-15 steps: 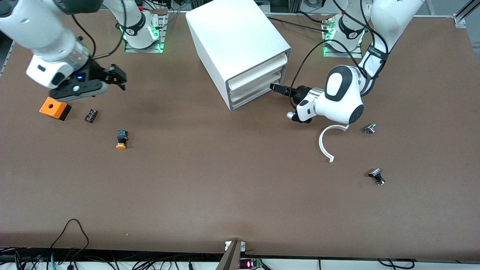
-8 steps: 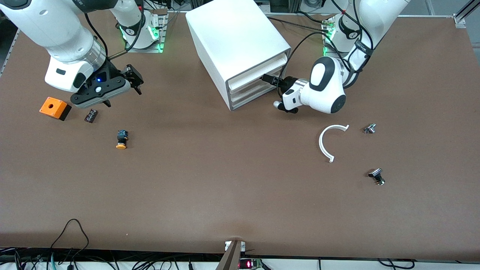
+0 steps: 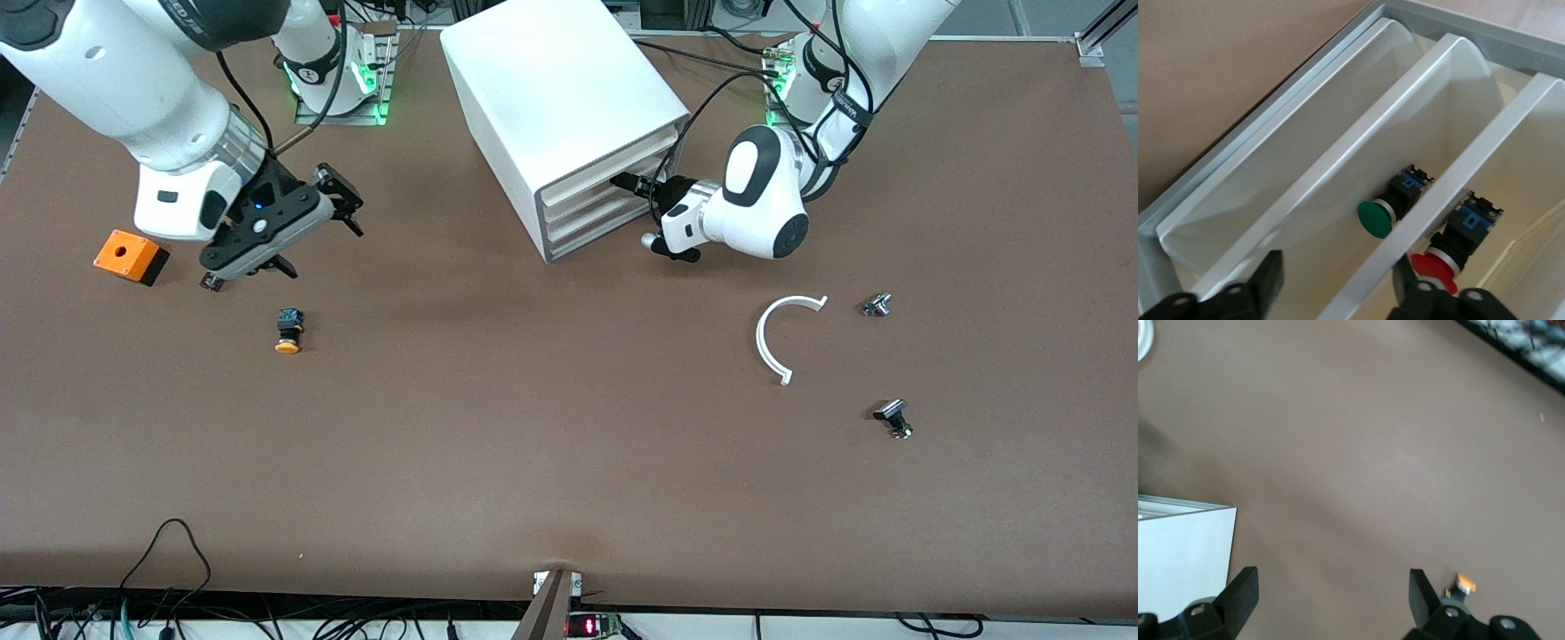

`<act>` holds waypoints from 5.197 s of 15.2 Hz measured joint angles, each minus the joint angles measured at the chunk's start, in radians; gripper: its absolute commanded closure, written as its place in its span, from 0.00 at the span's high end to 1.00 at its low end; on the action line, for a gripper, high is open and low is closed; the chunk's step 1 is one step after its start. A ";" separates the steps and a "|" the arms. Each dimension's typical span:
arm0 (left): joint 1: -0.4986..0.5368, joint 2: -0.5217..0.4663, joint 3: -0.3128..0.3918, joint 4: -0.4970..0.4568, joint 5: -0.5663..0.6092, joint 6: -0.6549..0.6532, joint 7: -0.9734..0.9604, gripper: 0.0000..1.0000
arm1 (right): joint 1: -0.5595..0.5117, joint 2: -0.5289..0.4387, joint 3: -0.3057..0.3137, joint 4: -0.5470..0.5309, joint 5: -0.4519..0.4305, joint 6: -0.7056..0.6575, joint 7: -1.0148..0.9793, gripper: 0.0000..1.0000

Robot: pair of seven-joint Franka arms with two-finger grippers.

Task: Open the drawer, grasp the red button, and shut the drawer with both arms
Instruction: 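Pull the drawer open with the left gripper while the right gripper approaches, then lower the right gripper into the drawer while the left gripper withdraws, then grasp the red button inside the drawer with the right gripper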

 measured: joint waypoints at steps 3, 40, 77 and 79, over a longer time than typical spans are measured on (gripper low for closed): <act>0.002 -0.002 -0.001 0.002 -0.006 -0.002 0.027 0.00 | 0.092 0.074 0.002 0.081 -0.016 0.022 -0.036 1.00; 0.263 -0.328 0.293 0.383 0.578 -0.140 0.074 1.00 | 0.578 0.621 -0.017 0.460 -0.164 0.055 -0.222 1.00; 0.250 -0.315 0.290 0.536 0.930 -0.362 -0.098 1.00 | 0.610 0.526 -0.063 0.513 -0.269 0.074 -0.022 0.25; 0.222 -0.288 0.286 0.535 0.925 -0.334 -0.184 1.00 | 0.572 0.471 -0.096 0.493 -0.269 0.056 0.045 0.25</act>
